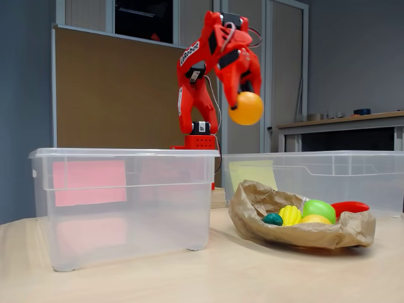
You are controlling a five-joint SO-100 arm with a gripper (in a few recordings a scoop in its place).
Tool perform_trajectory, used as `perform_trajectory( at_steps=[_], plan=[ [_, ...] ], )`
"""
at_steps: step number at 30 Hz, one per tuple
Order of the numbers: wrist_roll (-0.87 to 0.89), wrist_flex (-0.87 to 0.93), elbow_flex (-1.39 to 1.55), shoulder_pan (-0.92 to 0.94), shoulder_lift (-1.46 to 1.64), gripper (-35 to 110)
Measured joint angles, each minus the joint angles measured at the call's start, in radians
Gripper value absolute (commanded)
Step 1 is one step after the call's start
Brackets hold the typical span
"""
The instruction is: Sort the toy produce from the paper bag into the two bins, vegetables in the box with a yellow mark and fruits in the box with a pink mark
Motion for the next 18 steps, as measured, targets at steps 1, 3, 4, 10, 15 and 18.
perform_trajectory(
  at_steps=[1,3,4,10,15,18],
  plan=[
    [-0.003,0.005,0.005,0.052,0.023,24],
    [0.003,0.005,0.048,0.179,0.066,24],
    [0.003,-0.003,0.067,0.245,0.075,24],
    [0.051,-0.114,0.141,0.592,0.009,26],
    [0.123,-0.262,0.236,0.746,-0.104,31],
    [0.140,-0.350,0.310,0.790,-0.141,34]
  ],
)
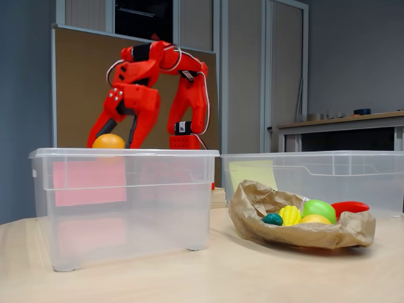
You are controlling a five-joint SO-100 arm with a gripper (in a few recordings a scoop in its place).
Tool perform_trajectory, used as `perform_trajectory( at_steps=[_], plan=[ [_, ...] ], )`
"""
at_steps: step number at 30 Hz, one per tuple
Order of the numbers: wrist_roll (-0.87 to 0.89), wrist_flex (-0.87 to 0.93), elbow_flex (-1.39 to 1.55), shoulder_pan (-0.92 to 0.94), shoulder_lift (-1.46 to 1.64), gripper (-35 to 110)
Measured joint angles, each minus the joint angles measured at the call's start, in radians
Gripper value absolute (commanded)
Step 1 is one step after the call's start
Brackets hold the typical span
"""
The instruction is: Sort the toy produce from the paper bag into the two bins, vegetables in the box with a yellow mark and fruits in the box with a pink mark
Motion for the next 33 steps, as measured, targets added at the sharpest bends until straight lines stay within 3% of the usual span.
perform_trajectory(
  at_steps=[17,23,33],
  plan=[
    [-0.012,-0.178,0.066,0.037,-0.219,49],
    [-0.029,-0.179,0.052,0.031,-0.238,47],
    [-0.183,0.048,-0.164,-0.176,-0.114,35]
  ],
)
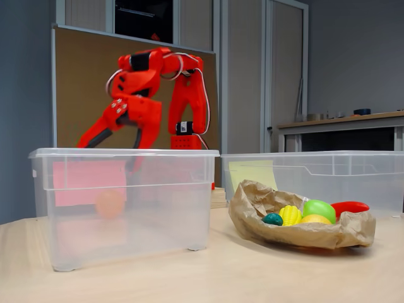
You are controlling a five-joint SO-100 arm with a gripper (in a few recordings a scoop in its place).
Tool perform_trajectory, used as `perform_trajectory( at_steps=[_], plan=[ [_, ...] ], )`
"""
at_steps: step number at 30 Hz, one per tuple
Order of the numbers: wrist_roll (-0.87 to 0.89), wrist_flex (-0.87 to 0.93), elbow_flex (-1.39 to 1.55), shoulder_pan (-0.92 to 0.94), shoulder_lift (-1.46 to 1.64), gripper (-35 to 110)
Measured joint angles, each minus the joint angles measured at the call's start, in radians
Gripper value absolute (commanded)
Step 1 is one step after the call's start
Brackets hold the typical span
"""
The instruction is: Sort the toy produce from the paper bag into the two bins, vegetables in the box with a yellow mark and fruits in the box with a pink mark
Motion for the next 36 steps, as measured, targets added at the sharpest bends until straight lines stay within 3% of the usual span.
perform_trajectory(
  at_steps=[10,19,31,36],
  plan=[
    [-0.066,0.092,-0.262,-0.463,0.000,31],
    [-0.054,0.015,-0.325,-0.772,-0.224,29],
    [0.456,-0.046,-0.330,-0.894,-0.479,31],
    [0.749,-0.020,-0.334,-0.905,-0.541,33]
  ],
)
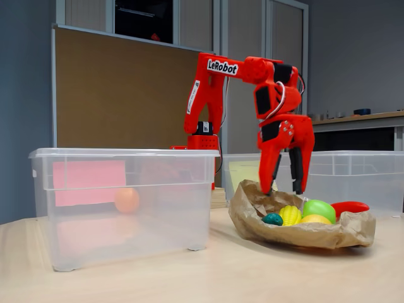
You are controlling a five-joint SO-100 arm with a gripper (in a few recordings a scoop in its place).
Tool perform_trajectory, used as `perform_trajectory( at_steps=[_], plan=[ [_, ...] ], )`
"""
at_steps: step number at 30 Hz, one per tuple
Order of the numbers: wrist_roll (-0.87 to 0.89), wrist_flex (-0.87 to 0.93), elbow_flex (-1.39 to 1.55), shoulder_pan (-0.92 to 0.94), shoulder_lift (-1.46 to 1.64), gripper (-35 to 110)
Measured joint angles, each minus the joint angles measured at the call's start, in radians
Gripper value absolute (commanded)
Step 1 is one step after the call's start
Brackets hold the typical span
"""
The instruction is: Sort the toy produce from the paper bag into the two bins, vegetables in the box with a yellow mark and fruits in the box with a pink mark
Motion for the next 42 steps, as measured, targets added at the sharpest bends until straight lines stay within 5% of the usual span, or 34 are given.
perform_trajectory(
  at_steps=[10,24,42],
  plan=[
    [0.167,-0.015,-0.075,-0.008,-0.123,34],
    [0.141,-0.031,-0.242,-0.009,-0.302,33],
    [0.041,-0.011,-0.190,0.005,-0.267,16]
  ],
)
